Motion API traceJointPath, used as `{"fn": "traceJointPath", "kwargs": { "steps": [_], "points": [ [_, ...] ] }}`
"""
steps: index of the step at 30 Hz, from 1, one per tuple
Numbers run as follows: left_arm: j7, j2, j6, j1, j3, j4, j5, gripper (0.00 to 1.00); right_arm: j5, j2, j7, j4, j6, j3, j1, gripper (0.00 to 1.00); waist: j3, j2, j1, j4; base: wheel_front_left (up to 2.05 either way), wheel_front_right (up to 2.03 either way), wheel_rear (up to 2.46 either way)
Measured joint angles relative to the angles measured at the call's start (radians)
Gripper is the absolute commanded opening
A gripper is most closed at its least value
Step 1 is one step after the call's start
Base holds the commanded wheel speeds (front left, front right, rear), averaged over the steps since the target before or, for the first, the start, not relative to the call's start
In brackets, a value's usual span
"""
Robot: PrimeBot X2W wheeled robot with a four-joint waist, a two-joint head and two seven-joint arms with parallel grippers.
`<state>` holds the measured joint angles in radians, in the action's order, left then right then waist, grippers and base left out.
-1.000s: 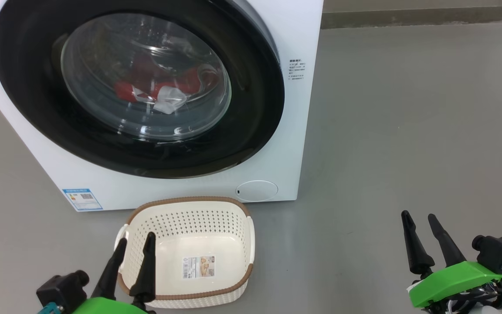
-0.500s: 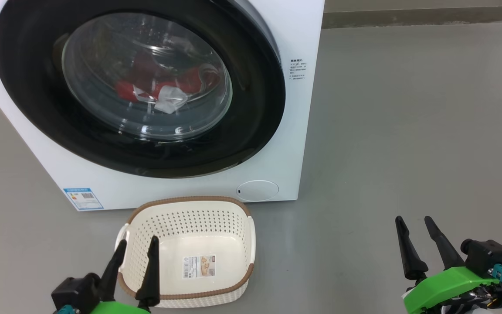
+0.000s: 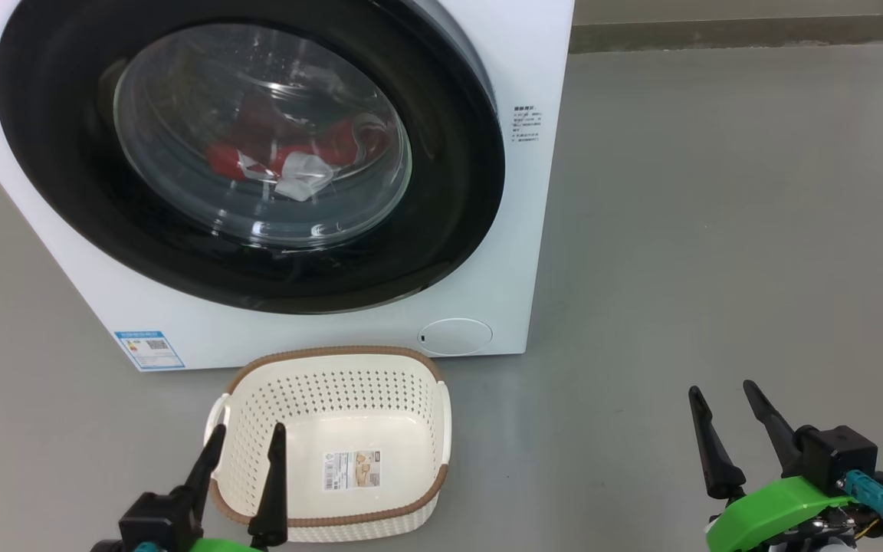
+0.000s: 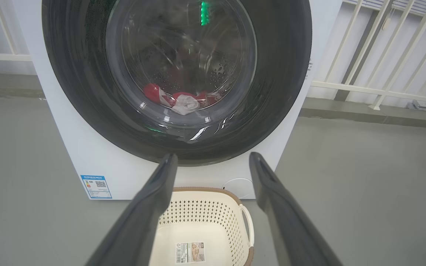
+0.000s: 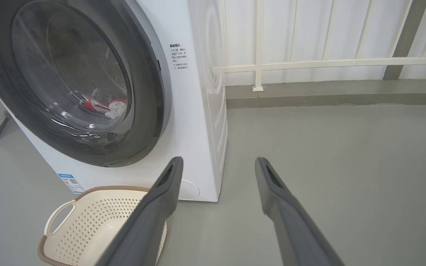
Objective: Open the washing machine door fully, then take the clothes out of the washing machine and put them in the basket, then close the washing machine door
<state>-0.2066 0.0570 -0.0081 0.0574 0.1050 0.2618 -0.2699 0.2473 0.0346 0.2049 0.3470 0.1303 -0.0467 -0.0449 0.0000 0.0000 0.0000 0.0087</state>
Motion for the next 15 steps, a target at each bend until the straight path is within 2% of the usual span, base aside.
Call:
{"fn": "traceJointPath", "kwargs": {
  "steps": [15],
  "points": [
    [-0.042, 0.0, 0.009, 0.005, 0.018, 0.021, 0.14, 1.0, -0.143, 0.002, 0.043, 0.013, 0.0, 0.0, 0.0, 1.0, -0.006, 0.0, 0.0, 0.001, 0.0, 0.0, 0.0]
  ]
}}
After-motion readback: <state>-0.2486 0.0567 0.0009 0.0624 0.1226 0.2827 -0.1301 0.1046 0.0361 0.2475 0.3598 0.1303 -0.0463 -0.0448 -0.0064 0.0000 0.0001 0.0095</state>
